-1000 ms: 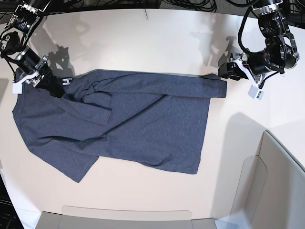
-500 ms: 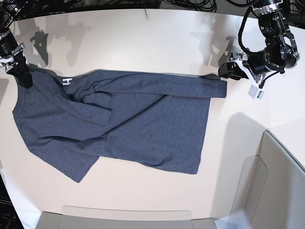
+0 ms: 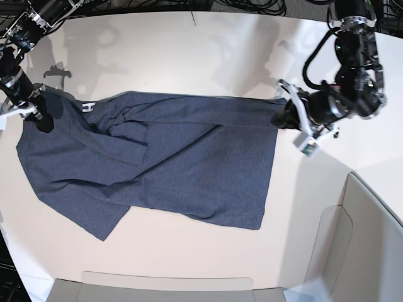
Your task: Layout the t-shirt on the table in an organized manner, then fold the t-shirt properly
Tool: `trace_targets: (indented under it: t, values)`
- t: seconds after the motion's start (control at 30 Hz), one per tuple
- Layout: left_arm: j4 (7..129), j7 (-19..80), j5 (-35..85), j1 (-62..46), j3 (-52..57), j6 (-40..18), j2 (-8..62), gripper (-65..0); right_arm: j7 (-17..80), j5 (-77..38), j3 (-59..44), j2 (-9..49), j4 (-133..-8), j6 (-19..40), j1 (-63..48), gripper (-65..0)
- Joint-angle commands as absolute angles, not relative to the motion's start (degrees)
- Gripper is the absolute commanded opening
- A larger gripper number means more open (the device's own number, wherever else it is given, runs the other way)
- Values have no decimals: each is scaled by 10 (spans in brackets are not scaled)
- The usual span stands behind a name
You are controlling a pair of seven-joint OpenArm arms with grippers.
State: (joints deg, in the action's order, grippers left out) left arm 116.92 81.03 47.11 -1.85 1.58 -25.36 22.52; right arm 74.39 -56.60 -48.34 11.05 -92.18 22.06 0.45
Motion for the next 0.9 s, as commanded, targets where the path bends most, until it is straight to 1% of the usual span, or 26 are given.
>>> trace_targets:
  t: [0.0, 0.1, 0.2, 0.33, 0.57, 0.87]
  values:
    - [1178, 800, 438, -3, -7, -254, 240, -629, 739, -555, -465, 122, -962, 225, 14, -650]
    - [1177, 750, 308, -5, -100, -253, 258, -628, 740, -425, -409, 116, -1043, 211, 9, -650]
    - [1171, 715, 175, -14, -167, -253, 258, -627, 738, -325, -367, 112, -1083, 189, -14, -650]
    - [1148, 667, 72, -29, -194, -240, 256, -627, 732, -259, -360, 93, -1086, 189, -36, -650]
    - [1151, 656, 63, -36, -189, -240, 247, -627, 661, -204, -357, 104, -1070, 189, -88, -650]
    - [1152, 652, 63, -49, -189, -241, 248, -627, 590, -194, -356, 150, -936, 189, -90, -650]
